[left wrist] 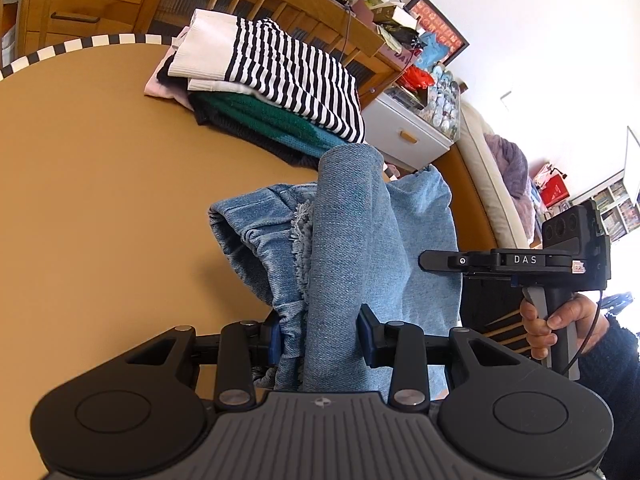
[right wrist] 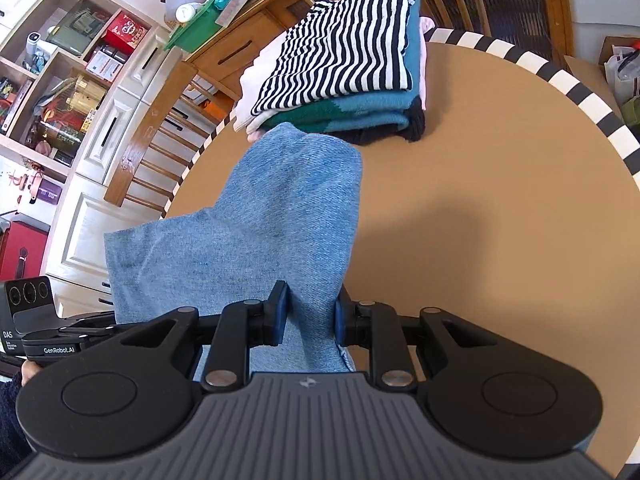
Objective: Fold clothes
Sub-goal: 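Lift the folded jeans with both grippers and carry it toward the clothes stack, then lay the jeans on top of the striped clothes stack and open both grippers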
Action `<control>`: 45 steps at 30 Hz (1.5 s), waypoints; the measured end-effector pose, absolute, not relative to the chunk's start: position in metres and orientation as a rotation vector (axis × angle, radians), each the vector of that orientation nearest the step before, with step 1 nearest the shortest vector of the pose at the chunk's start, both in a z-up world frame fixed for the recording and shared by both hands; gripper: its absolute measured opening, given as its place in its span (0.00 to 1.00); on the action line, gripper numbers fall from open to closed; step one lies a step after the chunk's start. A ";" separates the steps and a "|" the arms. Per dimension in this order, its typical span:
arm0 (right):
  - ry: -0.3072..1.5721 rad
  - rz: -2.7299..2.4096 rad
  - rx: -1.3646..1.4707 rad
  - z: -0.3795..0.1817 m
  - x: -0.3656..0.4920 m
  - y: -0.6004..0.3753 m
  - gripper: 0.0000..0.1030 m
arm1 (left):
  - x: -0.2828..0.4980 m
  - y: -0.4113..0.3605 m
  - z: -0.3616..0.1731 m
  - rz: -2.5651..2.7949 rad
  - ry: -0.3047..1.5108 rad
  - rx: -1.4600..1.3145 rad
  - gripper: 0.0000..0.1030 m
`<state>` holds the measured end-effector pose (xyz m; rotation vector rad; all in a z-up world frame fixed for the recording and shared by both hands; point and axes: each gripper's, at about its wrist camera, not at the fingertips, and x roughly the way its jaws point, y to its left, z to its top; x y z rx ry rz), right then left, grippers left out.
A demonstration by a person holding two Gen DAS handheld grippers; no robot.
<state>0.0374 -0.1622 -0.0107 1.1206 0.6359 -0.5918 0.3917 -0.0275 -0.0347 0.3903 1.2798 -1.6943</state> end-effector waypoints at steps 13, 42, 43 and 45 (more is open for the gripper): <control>0.544 -0.652 0.986 0.074 0.084 -0.281 0.22 | 0.430 -0.148 0.068 -1.713 1.088 0.387 0.37; 0.651 -0.888 0.584 -0.070 0.185 -0.354 0.27 | 0.393 -0.302 -0.043 -1.390 0.779 0.549 0.11; 0.649 -0.906 0.587 -0.065 0.186 -0.351 0.35 | 0.391 -0.298 -0.040 -1.378 0.797 0.549 0.19; 0.566 -0.933 0.582 -0.046 0.180 -0.318 0.63 | 0.383 -0.275 -0.029 -1.379 0.817 0.537 0.44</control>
